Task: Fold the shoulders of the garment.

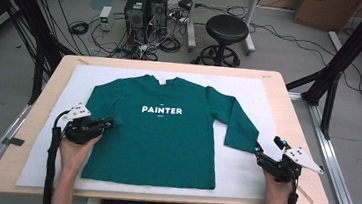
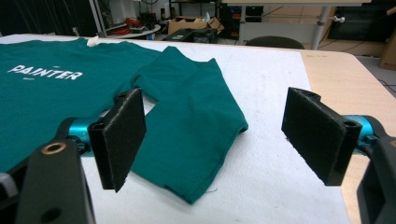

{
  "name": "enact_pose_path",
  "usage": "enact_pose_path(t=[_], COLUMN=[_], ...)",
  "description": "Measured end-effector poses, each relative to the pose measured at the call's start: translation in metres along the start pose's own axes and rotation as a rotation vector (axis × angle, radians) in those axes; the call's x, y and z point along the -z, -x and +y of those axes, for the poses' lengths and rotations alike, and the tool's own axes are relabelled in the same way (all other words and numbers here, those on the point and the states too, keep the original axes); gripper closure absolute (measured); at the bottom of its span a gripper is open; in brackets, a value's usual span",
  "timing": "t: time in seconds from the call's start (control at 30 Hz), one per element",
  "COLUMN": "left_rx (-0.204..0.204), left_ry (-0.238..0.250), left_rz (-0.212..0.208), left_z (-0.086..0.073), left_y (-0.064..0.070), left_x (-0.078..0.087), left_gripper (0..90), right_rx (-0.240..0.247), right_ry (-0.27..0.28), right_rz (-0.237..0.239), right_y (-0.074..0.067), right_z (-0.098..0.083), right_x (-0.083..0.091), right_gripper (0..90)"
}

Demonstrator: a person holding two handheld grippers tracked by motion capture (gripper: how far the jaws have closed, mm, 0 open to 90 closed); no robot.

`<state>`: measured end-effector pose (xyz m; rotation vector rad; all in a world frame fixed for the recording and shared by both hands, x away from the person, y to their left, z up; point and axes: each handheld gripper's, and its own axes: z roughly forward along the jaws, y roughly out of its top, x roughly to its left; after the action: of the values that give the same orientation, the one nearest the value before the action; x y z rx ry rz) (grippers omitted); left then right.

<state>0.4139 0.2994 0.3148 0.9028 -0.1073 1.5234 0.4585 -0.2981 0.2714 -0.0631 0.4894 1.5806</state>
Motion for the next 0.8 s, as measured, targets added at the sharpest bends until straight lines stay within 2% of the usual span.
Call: enact_pose_path(t=[0.13,0.23,0.3,0.4,0.43,0.53,0.57,0.6,0.63,0.67,0.8], left_rx=[-0.022,-0.017,-0.035,-0.058,-0.058,-0.092,-0.103,-0.103,-0.095,-0.095,-0.090], left_ry=[0.015,0.029,0.053,0.063,0.063,0.045,0.033,0.033,0.026,0.026,0.004], left_rz=[0.001,0.002,-0.007,-0.032,-0.032,-0.052,-0.054,-0.054,-0.060,-0.060,-0.074], left_z=[0.003,0.005,0.012,0.021,0.021,0.029,0.032,0.032,0.032,0.032,0.031], left_y=[0.009,0.011,0.017,0.027,0.027,0.041,0.047,0.047,0.051,0.051,0.060], left_x=[-0.006,-0.007,-0.006,-0.009,-0.009,-0.019,-0.027,-0.027,-0.035,-0.035,-0.052], left_gripper=[85.8,85.8,85.8,85.8,85.8,85.8,85.8,85.8,85.8,85.8,85.8], right_rx=[0.005,0.005,0.008,0.007,0.008,0.009,0.008,0.009,0.008,0.008,0.008], right_ry=[0.002,-0.001,0.000,-0.002,-0.002,-0.002,-0.001,0.000,-0.001,-0.001,-0.002], right_rz=[0.000,-0.001,-0.002,-0.003,-0.002,-0.001,0.000,-0.002,-0.001,-0.001,0.000], right_y=[0.000,0.000,0.000,0.000,0.000,0.000,0.000,0.000,0.000,0.000,0.000], right_z=[0.000,0.000,0.000,0.000,0.000,0.000,0.000,0.000,0.000,0.000,0.000], right_x=[0.000,0.000,0.000,0.000,0.000,0.000,0.000,-0.001,0.000,0.000,-0.001], right_gripper=[21.7,21.7,21.7,21.7,21.7,21.7,21.7,21.7,21.7,21.7,21.7])
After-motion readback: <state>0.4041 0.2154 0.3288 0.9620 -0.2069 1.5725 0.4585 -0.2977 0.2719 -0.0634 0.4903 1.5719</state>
